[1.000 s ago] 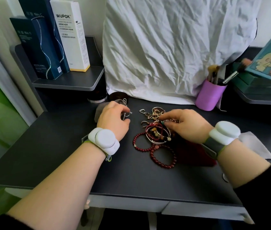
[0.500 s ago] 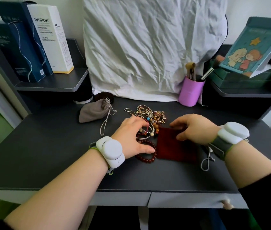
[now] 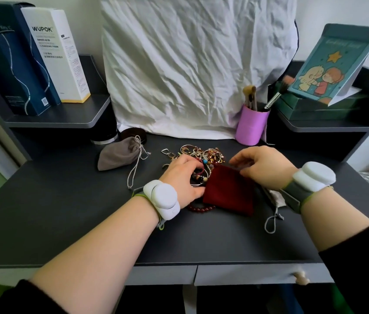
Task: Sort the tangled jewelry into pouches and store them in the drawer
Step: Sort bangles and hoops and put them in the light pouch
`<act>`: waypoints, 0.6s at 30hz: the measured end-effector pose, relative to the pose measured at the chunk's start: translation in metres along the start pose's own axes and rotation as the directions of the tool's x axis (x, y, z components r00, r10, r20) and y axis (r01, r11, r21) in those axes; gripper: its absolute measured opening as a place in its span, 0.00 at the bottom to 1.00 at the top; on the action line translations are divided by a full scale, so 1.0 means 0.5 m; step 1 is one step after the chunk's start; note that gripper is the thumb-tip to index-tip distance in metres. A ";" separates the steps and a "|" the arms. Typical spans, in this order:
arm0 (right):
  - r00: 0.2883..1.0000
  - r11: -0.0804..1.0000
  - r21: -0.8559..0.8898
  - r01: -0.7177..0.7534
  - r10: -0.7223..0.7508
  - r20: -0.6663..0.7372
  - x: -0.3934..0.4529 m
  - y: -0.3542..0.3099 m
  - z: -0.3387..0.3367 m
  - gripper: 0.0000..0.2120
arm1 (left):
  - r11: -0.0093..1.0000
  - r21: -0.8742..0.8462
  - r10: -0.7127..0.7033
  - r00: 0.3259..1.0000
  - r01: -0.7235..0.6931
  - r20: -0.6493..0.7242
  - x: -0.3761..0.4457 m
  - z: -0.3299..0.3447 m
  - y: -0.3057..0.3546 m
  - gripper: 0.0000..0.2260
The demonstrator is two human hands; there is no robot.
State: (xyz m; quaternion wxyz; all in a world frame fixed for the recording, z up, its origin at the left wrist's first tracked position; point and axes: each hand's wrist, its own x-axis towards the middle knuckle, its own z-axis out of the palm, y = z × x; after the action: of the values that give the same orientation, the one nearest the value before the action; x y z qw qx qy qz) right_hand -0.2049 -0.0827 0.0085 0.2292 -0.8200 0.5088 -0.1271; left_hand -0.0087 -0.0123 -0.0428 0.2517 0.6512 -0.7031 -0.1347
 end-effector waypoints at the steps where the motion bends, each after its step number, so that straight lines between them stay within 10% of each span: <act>1: 1.000 0.998 -0.065 -0.022 0.021 -0.013 -0.003 0.008 -0.004 0.18 | 1.000 -0.002 0.002 1.000 -0.002 -0.004 0.003 0.003 0.002 0.24; 10: 0.993 0.960 -0.258 -0.108 0.116 0.017 -0.027 0.046 -0.004 0.20 | 0.998 -0.051 0.022 0.995 -0.027 -0.100 0.003 0.008 0.018 0.18; 18: 0.950 0.995 -0.020 -0.095 0.084 -0.301 -0.024 0.035 -0.024 0.19 | 0.995 -0.068 0.062 0.992 -0.070 -0.109 -0.011 -0.002 0.065 0.10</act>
State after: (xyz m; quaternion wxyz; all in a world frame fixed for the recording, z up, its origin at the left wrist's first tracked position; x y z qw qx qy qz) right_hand -0.2292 -0.0816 0.0103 0.1408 -0.7712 0.5764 -0.2307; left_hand -0.0356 -0.0031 -0.0262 0.3162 0.6244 -0.7046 -0.1166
